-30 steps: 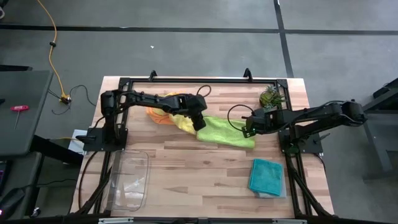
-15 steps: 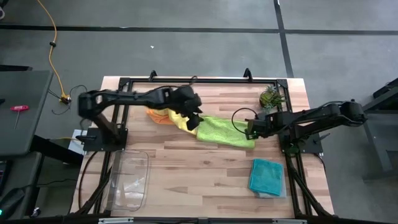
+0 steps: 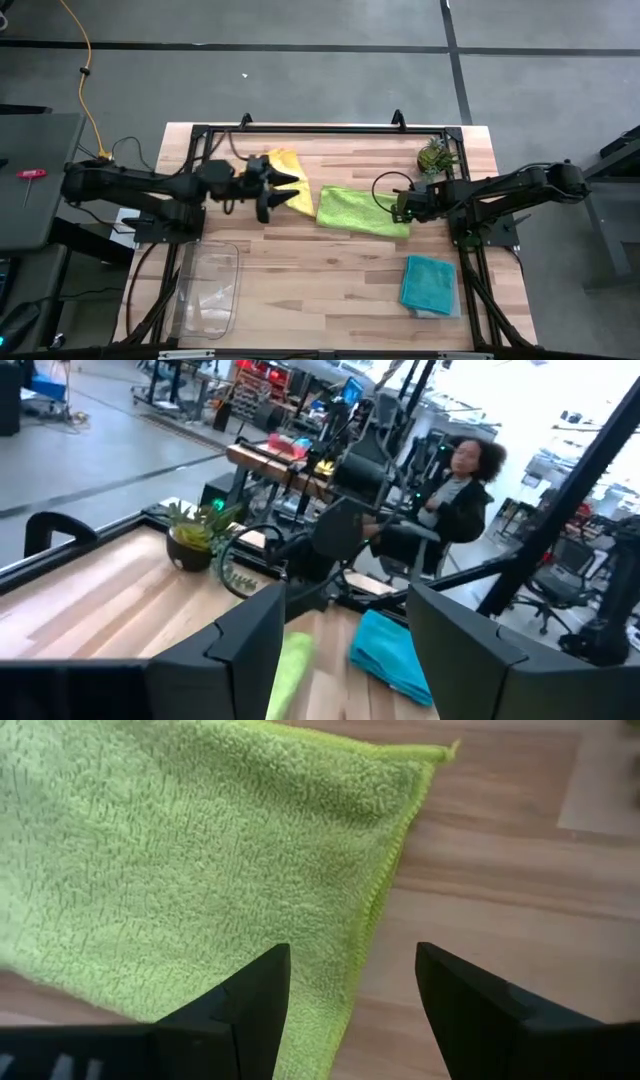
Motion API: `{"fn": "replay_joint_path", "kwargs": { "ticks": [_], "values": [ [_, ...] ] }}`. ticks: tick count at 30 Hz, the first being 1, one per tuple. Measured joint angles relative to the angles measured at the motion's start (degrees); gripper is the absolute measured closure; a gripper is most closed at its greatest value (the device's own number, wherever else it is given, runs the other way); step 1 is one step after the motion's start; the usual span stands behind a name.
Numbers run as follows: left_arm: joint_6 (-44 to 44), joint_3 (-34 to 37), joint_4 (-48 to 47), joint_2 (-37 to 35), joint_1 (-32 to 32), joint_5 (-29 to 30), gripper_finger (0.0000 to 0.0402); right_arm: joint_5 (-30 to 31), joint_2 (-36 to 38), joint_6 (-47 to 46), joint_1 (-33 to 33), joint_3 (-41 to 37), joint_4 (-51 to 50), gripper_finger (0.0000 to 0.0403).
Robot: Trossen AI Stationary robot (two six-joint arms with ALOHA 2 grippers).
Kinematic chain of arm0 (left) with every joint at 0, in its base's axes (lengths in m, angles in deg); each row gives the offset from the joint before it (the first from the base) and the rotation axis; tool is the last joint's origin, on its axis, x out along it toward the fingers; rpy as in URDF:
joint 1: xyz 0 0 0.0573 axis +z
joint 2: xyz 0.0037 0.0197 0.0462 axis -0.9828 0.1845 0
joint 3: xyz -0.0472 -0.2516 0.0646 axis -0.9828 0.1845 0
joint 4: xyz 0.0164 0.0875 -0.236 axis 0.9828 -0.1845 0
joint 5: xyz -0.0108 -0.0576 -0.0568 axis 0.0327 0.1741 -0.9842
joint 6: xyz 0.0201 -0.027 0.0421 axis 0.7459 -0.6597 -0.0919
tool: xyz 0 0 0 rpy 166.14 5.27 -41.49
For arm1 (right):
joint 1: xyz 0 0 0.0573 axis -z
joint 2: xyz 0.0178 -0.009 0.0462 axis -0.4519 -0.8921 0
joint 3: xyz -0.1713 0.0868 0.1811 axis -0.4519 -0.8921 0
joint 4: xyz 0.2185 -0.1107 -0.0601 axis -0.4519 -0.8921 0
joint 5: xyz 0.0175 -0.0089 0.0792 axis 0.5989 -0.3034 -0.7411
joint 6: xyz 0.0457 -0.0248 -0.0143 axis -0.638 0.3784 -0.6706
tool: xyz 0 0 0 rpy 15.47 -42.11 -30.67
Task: Fold microfiber towels
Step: Fold the green microfiber cloth
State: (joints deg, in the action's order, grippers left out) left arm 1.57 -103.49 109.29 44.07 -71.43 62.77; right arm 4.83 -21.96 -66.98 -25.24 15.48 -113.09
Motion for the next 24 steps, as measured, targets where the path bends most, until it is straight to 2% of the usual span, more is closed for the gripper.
{"fn": "replay_joint_path", "kwargs": {
  "ticks": [6, 10, 17, 24],
  "values": [
    [1.07, 0.83, -1.29, -4.24, -0.60, 0.59, 0.0204, 0.21, -0.02, -1.66, 0.00, -0.02, -0.16, 0.0195],
    [4.03, 0.83, -1.37, -4.30, -0.60, 0.77, 0.0204, 1.35, -0.02, -4.15, 0.01, -0.04, -0.20, 0.0195],
    [4.10, 0.86, -1.74, -3.08, -0.60, 0.75, 0.0204, 2.75, -0.53, -5.65, 0.02, -0.04, -0.08, 0.0195],
    [4.10, 0.85, -1.80, -2.73, -0.60, 0.75, 0.0204, 2.76, -5.10, -6.67, 0.00, -0.04, 1.23, 0.0195]
  ]
}}
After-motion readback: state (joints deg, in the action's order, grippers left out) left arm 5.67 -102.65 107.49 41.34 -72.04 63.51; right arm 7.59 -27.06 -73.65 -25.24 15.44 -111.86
